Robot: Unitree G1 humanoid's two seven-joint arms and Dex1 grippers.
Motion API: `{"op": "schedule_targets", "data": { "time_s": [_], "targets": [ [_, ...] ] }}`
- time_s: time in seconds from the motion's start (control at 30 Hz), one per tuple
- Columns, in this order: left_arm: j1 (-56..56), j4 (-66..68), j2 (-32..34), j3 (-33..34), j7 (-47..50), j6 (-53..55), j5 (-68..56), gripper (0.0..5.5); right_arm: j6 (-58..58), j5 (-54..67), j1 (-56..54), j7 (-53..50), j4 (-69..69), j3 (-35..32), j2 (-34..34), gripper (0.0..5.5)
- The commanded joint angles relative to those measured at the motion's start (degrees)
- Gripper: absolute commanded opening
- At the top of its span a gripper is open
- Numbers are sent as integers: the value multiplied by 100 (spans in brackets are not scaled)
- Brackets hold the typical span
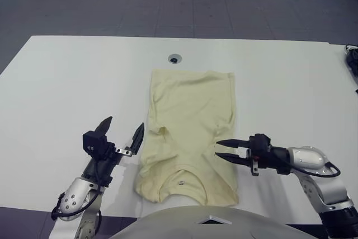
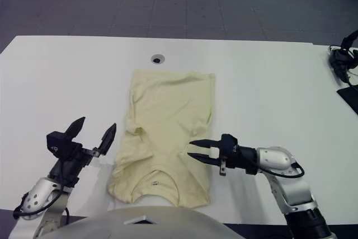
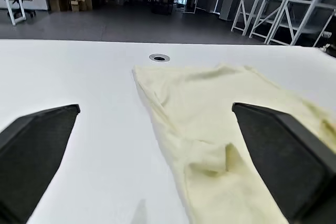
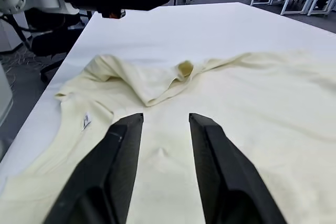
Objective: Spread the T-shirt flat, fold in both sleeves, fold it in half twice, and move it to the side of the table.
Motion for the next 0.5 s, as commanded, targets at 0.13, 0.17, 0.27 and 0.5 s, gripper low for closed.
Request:
{"op": "schedule_targets", "data": {
  "time_s": [0.13,0.17,0.27,0.5],
  "targets": [
    [387,1339,2198,642,34,-3159,3880,540,-1539,-641,696,-180,203,-1347,-175,275],
    [471,1463,2463,585,-13,-3448,4228,540,-2276,-1098,824,-101,402,-1352,-208,290],
    [702,1763,3034,634,138,-4157,5159,540,-4054,-2048,1189,67,808,-1291,-317,333],
    [942,1754,3692,582,417,-5255,6342,540,-6764,-3305,1161,-154,1943,-1203,-858,447]
  ]
}}
